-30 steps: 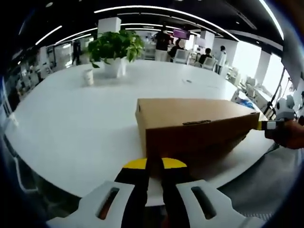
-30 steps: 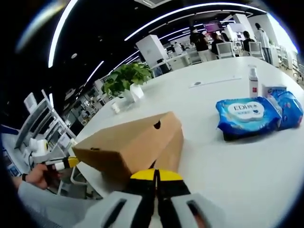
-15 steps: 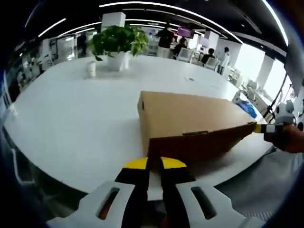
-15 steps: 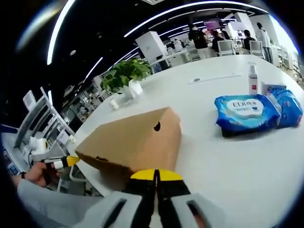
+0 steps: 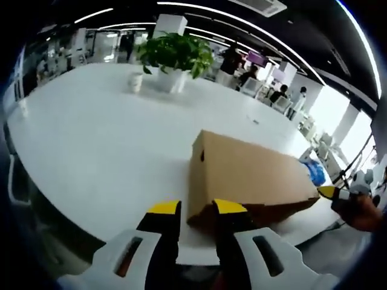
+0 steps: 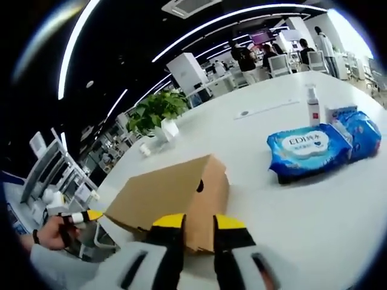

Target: Operate the shoe box by opening the lid, removing the specified soft item, and placing it in the target area until the item is outside and the box remains undamaged.

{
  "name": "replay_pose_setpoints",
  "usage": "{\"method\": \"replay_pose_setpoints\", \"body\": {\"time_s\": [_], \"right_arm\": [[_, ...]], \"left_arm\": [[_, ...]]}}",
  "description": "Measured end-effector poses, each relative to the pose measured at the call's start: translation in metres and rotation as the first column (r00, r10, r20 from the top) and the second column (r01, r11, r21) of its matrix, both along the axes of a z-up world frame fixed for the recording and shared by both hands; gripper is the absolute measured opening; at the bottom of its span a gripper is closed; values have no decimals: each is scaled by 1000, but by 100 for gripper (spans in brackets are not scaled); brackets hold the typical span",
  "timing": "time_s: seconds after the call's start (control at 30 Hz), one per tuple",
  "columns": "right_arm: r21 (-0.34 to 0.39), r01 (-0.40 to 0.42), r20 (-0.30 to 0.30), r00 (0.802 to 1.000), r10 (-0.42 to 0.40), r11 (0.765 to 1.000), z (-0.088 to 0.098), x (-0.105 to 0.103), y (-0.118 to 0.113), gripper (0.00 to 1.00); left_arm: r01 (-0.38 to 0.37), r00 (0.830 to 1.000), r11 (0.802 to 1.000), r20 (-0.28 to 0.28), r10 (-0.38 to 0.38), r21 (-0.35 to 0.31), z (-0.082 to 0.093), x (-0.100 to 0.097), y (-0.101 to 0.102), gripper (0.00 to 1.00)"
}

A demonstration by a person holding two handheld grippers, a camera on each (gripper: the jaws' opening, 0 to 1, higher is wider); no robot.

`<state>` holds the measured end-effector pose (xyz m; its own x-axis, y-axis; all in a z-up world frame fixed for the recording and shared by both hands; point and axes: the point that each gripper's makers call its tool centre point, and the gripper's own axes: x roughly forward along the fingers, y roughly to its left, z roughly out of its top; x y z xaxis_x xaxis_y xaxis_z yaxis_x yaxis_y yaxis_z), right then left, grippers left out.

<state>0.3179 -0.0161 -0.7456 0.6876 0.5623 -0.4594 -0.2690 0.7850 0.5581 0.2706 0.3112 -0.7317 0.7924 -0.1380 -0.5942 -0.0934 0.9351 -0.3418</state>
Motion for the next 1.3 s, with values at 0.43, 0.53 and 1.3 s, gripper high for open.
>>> {"method": "replay_pose_setpoints", "body": {"time_s": [0.43, 0.53, 1.3], "right_arm": [[52, -62, -61, 996, 65, 997, -11, -10, 21, 34], [26, -87, -89, 992, 89, 996, -20, -15, 23, 31], [35, -47, -149, 988, 52, 998, -30, 17, 14, 22]], "left_arm": [[76, 997, 992, -5, -77, -99, -8, 18, -28, 33], [112, 992, 990, -56, -117, -88, -21, 13, -35, 32], [141, 987, 987, -71, -146, -75, -32, 58, -52, 32]]}}
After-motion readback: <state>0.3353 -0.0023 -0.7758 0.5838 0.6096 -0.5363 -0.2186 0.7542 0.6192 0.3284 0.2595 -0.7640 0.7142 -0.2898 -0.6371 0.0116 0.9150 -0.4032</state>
